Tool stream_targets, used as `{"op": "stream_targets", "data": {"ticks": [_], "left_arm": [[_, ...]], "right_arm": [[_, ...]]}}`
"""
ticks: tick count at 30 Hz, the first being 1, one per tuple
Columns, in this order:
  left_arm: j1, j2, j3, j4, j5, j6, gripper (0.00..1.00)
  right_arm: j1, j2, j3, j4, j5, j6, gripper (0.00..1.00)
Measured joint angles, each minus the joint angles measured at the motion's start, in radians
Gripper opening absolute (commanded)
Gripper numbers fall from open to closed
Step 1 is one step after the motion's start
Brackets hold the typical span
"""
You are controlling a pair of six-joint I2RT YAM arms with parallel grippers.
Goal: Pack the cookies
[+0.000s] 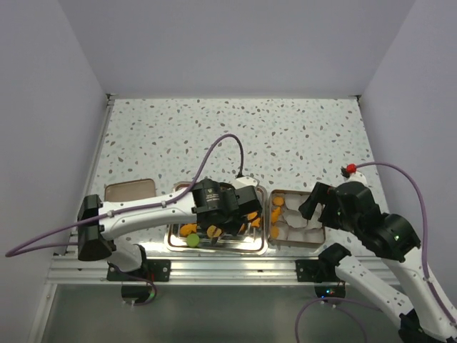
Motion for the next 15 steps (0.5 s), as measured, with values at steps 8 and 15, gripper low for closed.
{"op": "stream_targets", "data": {"ticks": [8,15], "left_arm": [[-0.001,0.13,0.0,0.08,0.052,0.003,0.52],[-0.002,0.156,0.0,0.105,0.08,0.003,0.52]], "right_arm": [[0.0,-0.014,-0.01,0.042,-0.046,0.006,0.99],[0.0,-0.027,-0.017,0.041,-0.062,0.013,0.99]]}}
